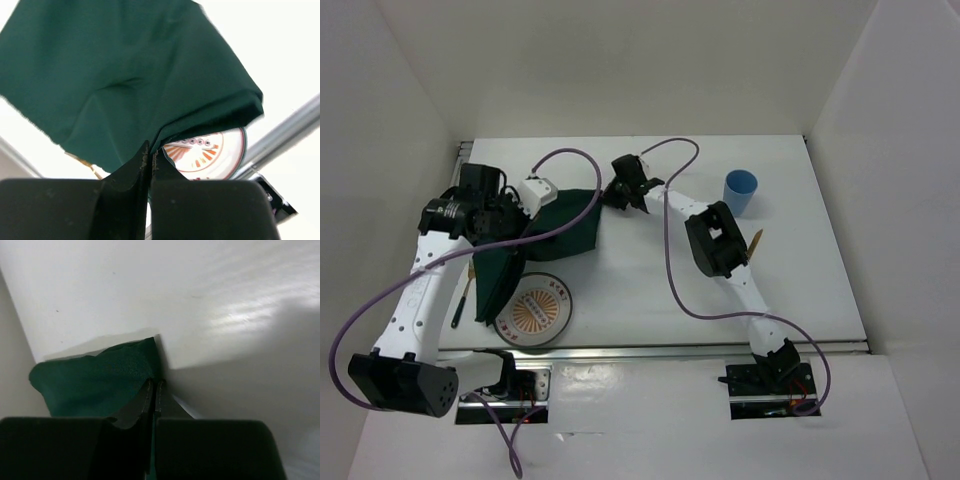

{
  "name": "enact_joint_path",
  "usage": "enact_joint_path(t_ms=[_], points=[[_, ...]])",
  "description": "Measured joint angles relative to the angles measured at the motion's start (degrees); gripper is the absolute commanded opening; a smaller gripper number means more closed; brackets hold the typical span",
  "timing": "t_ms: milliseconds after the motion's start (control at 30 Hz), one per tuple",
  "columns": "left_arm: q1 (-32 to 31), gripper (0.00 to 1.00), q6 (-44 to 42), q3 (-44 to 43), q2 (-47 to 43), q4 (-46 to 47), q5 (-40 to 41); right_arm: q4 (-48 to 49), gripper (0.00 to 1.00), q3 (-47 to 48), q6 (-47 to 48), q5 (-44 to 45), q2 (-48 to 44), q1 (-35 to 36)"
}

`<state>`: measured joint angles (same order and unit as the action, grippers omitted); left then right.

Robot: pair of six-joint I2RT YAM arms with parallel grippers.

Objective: Set the dinner table for one person

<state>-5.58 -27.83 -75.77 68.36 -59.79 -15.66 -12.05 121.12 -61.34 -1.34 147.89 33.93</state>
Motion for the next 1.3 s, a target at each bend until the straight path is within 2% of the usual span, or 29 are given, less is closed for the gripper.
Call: enact_joint_path(t_ms=[100,267,433,567,633,767,867,967,1167,1300], points=[[0.09,0.00,1.38,-1.86,0.24,0.26,2.89,0.33,0.00,-6.69,3.32,2.27,-5.01,-0.02],[0.81,0.00,4.02,-10.45,1.33,2.29,9.18,1.31,0.00,-13.31,9.49,6.45,-13.92,-0.11],[2.12,0.00,6.51,-18.82,1.44,4.09,15.04,6.80,0.00,-27.74,16.04,11.82,-34.58,0.04],[2.60,0.00,8.72,-23.50,0.94,5.16,17.57,10.23,0.00,-35.15,21.38,17.38,-50.99,1.29],[2.69,0.00,9.77,-24.50,0.22,5.44,17.40,11.67,0.00,-38.12,25.11,22.14,-59.65,3.72],[2.71,0.00,11.52,-23.67,-2.32,5.49,15.19,11.54,0.00,-40.63,30.23,31.01,-70.23,10.99],[2.73,0.00,13.38,-19.19,-5.66,5.55,12.85,7.61,0.00,-41.88,32.41,38.38,-76.43,18.10],[2.78,0.00,15.72,-14.43,-7.91,4.28,9.42,0.28,0.00,-41.97,31.78,42.03,-80.63,22.18],[2.78,0.00,19.87,-8.20,-8.31,2.78,3.13,-20.26,0.00,-38.97,25.99,44.74,-86.40,22.69],[2.78,0.00,22.38,-6.71,-5.29,2.64,-0.22,-29.27,0.00,-33.29,24.50,46.66,-86.20,22.71]])
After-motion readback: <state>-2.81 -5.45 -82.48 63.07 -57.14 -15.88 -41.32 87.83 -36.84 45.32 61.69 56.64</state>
